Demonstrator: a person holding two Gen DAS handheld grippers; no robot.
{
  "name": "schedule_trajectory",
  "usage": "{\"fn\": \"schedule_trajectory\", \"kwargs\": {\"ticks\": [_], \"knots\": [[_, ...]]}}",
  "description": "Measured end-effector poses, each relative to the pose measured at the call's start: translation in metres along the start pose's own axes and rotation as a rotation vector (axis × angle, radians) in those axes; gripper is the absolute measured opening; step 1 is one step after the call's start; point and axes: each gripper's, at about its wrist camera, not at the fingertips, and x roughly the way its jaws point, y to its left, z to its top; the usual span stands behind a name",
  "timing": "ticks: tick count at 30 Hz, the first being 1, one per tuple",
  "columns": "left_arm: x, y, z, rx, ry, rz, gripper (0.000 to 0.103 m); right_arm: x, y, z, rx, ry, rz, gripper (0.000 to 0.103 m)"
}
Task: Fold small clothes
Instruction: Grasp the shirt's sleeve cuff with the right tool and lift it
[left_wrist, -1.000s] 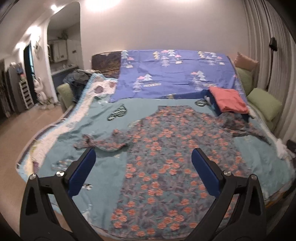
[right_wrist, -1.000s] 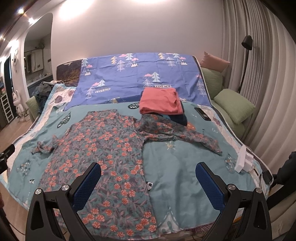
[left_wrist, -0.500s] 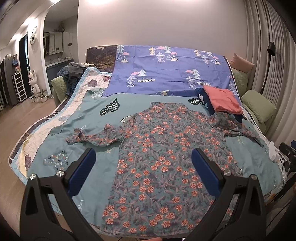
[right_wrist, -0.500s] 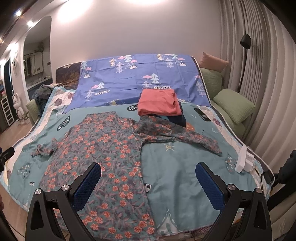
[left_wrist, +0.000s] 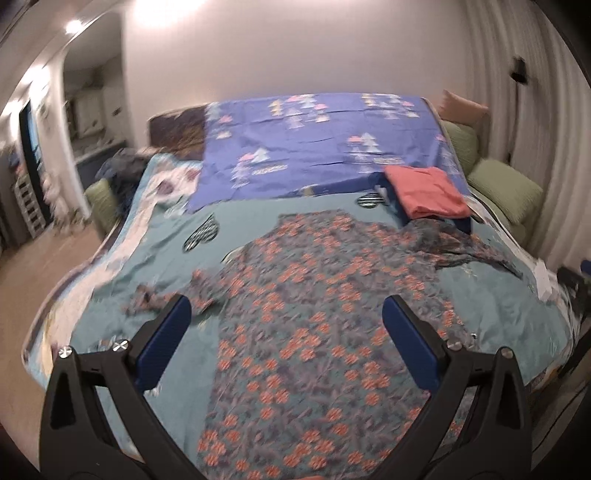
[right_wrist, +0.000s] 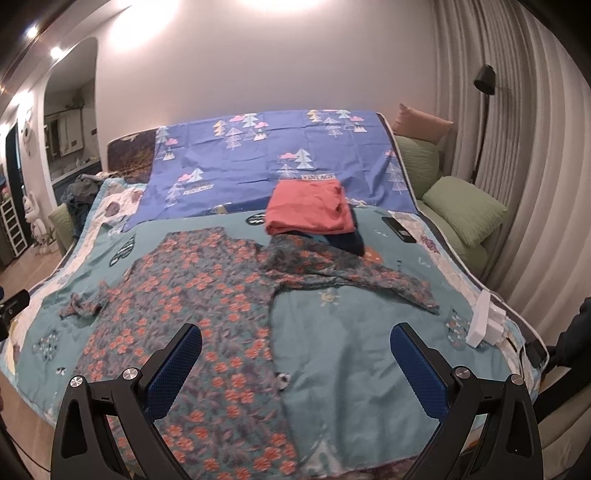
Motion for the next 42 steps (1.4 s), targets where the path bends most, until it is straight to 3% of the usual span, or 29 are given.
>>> {"fn": "schedule_trajectory", "kwargs": {"ticks": [4,6,8,11,15,18,21,23,27,30,35,39,42], "knots": [[0.023,-0.061,0.020,0.195,-0.024,0.022,0.103,0.019,-0.072,0.009,0.188,-0.005,0.045,0.103],[0.040,-0.090,0.028,0.258,-0.027,-0.015,0.103,0.036,-0.113,0.010,0.309,0.003,0.083,0.103],[0.065,-0.121,0.034,0.309,-0.017,-0.070,0.103,0.072,-0.163,0.006,0.449,0.062,0.172,0.103],[0.107,-0.174,0.036,0.392,0.009,-0.137,0.103,0.120,-0.211,-0.006,0.593,0.146,0.215,0.103],[0.163,-0.241,0.034,0.497,0.062,-0.103,0.103,0.184,-0.262,-0.031,0.774,0.228,0.248,0.101],[0.199,-0.278,0.031,0.543,0.080,-0.132,0.103,0.230,-0.292,-0.049,0.927,0.273,0.312,0.096],[0.235,-0.308,0.026,0.606,0.088,-0.147,0.103,0.262,-0.310,-0.060,1.017,0.313,0.302,0.091],[0.250,-0.321,0.024,0.646,0.064,-0.208,0.103,0.280,-0.318,-0.066,1.067,0.327,0.304,0.085],[0.282,-0.338,0.022,0.716,0.093,-0.202,0.103,0.300,-0.330,-0.065,1.105,0.304,0.278,0.082],[0.301,-0.342,0.019,0.700,0.128,-0.184,0.103,0.313,-0.335,-0.060,1.119,0.310,0.258,0.082],[0.307,-0.338,0.018,0.615,0.156,-0.230,0.103,0.323,-0.338,-0.055,1.136,0.305,0.235,0.082],[0.310,-0.327,0.023,0.541,0.268,-0.407,0.103,0.326,-0.338,-0.053,1.153,0.303,0.224,0.082],[0.315,-0.320,0.021,0.520,0.366,-0.542,0.103,0.328,-0.338,-0.053,1.142,0.315,0.203,0.061]]}}
